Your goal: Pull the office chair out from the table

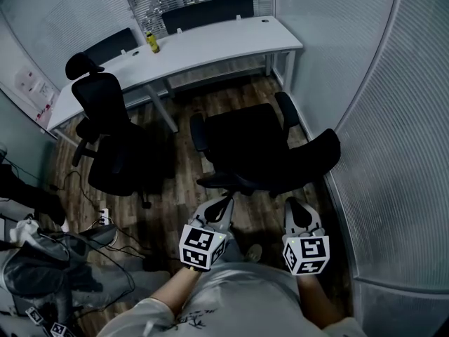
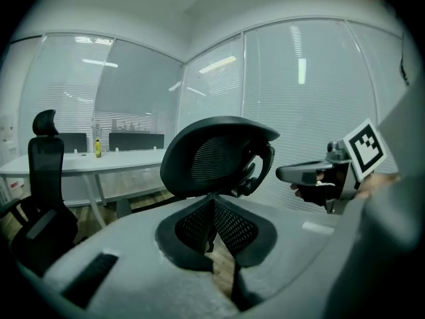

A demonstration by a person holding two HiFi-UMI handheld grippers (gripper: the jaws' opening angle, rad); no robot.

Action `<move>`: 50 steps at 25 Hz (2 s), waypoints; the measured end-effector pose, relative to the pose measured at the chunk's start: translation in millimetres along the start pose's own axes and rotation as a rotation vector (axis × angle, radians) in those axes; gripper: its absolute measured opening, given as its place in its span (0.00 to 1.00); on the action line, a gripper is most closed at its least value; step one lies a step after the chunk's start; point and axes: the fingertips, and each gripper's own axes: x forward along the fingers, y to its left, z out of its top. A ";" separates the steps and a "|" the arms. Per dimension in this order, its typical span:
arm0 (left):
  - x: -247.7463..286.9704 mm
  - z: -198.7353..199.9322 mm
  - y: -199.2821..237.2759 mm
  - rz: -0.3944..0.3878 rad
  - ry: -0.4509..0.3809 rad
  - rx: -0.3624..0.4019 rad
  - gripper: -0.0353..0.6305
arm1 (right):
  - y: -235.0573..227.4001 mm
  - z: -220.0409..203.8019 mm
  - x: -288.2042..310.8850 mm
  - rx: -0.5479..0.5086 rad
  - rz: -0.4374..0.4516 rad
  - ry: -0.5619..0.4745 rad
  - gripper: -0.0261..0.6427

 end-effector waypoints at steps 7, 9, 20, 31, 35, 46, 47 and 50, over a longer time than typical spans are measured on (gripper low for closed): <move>-4.1 7.4 5.8 -0.008 0.005 -0.011 0.07 | 12.8 10.2 10.3 0.005 0.029 0.027 0.05; -6.6 8.5 4.7 -0.002 0.000 -0.013 0.07 | 14.0 8.3 7.5 0.004 0.034 0.030 0.05; -8.3 7.0 0.1 -0.021 -0.001 0.023 0.07 | 22.8 7.2 10.1 0.011 0.056 0.051 0.05; -14.0 3.9 2.5 -0.030 -0.008 0.026 0.07 | 36.6 -4.2 10.8 0.003 0.071 0.078 0.05; -13.9 3.1 0.6 -0.030 -0.004 0.024 0.07 | 36.6 -3.7 10.3 -0.001 0.081 0.079 0.05; -18.1 7.3 -0.4 -0.029 -0.005 0.027 0.07 | 41.7 -0.1 12.0 -0.019 0.103 0.083 0.05; -17.6 6.0 -0.6 -0.029 -0.003 0.027 0.07 | 41.9 -1.0 12.1 -0.020 0.107 0.083 0.05; -15.3 -1.3 -3.7 -0.027 -0.003 0.028 0.07 | 40.5 -8.2 10.0 -0.023 0.115 0.081 0.05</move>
